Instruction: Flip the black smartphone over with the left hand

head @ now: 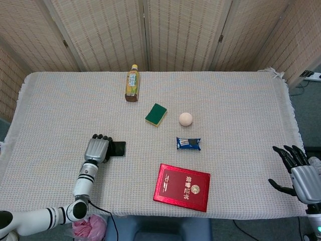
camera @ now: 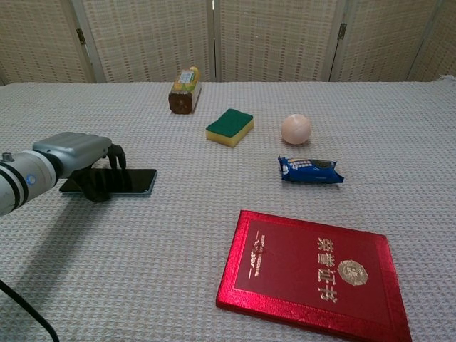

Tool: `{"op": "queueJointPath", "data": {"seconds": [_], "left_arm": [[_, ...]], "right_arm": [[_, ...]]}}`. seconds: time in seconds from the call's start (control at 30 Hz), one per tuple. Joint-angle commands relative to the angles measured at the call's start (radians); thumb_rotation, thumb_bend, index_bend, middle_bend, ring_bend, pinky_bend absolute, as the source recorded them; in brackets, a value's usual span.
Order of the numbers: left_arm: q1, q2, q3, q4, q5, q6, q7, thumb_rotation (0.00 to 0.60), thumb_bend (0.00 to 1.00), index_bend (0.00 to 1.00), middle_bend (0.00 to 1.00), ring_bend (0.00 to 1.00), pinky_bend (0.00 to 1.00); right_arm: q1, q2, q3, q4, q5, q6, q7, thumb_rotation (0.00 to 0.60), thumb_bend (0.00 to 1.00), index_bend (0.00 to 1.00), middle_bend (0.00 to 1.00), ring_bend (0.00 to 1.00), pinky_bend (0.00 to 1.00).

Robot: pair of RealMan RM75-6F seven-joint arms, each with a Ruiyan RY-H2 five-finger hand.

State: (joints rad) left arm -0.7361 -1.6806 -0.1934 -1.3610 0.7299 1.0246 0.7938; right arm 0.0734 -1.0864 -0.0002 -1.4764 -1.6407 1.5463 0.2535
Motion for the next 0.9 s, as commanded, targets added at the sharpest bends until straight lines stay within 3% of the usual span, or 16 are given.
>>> {"op": "queueJointPath", "data": {"seconds": [0.03, 0.37, 0.63, 0.9], "left_arm": [[-0.005, -0.002, 0.001, 0.011, 0.0, -0.002, -0.011, 0.6, 0.34, 0.35, 0.35, 0.24, 0.2], [0.003, 0.03, 0.009, -0.018, 0.053, 0.016, -0.072, 0.6, 0.53, 0.5, 0.52, 0.35, 0.2], [0.004, 0.101, 0.026, -0.093, 0.067, -0.004, -0.089, 0.6, 0.56, 0.54, 0.56, 0.39, 0.2], [-0.025, 0.142, -0.011, -0.101, 0.008, -0.057, -0.123, 0.6, 0.58, 0.59, 0.62, 0.45, 0.2]], "right_arm": [[0.0, 0.001, 0.0, -0.001, 0.0, 0.001, -0.001, 0.6, 0.11, 0.11, 0.2, 0.11, 0.08], [-0.004, 0.003, 0.0, -0.008, 0.0, 0.005, -0.007, 0.6, 0.11, 0.11, 0.2, 0.11, 0.08], [-0.007, 0.007, 0.0, -0.014, 0.002, 0.006, -0.011, 0.6, 0.11, 0.11, 0.2, 0.11, 0.09], [-0.012, 0.011, 0.001, -0.018, 0.005, 0.012, -0.013, 0.6, 0.1, 0.11, 0.2, 0.11, 0.08]]}}
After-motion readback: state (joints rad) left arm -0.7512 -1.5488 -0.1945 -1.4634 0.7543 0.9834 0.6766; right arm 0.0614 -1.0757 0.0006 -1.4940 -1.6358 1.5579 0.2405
